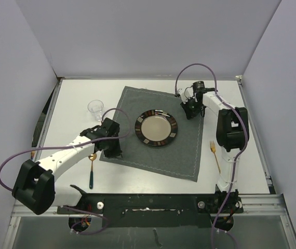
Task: Set the dinner table for one person
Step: Adjust the napkin at the center of the board.
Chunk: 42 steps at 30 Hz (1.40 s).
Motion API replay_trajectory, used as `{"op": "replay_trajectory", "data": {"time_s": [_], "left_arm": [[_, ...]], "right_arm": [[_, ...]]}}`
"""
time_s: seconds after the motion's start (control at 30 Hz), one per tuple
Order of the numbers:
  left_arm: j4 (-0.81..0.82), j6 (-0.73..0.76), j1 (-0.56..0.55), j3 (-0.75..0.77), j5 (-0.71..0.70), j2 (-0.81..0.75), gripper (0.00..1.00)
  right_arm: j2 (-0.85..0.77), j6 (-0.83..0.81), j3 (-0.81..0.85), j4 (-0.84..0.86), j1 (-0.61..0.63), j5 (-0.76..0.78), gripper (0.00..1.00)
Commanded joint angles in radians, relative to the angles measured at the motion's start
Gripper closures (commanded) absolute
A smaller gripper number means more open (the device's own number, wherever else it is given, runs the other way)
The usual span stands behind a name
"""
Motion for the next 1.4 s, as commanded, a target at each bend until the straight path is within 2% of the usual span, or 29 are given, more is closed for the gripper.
{"op": "replay_trajectory", "data": {"time_s": [0.0, 0.07, 0.23, 0.37, 0.47, 0.67, 0.93, 1.07, 1.2, 1.37], "left_arm": [[-0.044, 0.133, -0.013, 0.162, -0.101, -0.040, 1.00], [-0.050, 0.223, 0.013, 0.275, -0.135, 0.018, 1.00], [0.022, 0.346, 0.172, 0.539, 0.044, 0.271, 1.00], [0.016, 0.393, 0.196, 0.743, 0.101, 0.468, 1.00], [0.020, 0.403, 0.199, 0.826, 0.123, 0.593, 1.00], [0.060, 0.413, 0.199, 0.880, 0.138, 0.767, 1.00], [0.062, 0.434, 0.222, 0.971, 0.114, 0.889, 1.00], [0.069, 0.428, 0.230, 0.986, 0.100, 0.911, 1.00], [0.051, 0.398, 0.246, 1.001, 0.041, 0.930, 1.00], [0.146, 0.356, 0.282, 0.990, -0.016, 0.907, 1.00]], "right_arm": [[-0.186, -0.023, -0.055, -0.040, 0.055, 0.051, 1.00], [-0.255, -0.030, -0.071, -0.085, 0.106, 0.090, 1.00], [-0.401, 0.001, -0.144, -0.263, 0.205, 0.067, 1.00], [-0.561, 0.030, -0.297, -0.307, 0.291, 0.065, 1.00], [-0.630, 0.036, -0.380, -0.347, 0.329, 0.042, 1.00], [-0.725, -0.016, -0.563, -0.343, 0.343, 0.038, 1.00], [-0.736, -0.090, -0.628, -0.451, 0.427, 0.040, 1.00], [-0.686, -0.148, -0.635, -0.470, 0.445, 0.055, 1.00], [-0.609, -0.221, -0.659, -0.409, 0.445, 0.096, 1.00], [-0.524, -0.286, -0.697, -0.331, 0.446, 0.108, 1.00]]}}
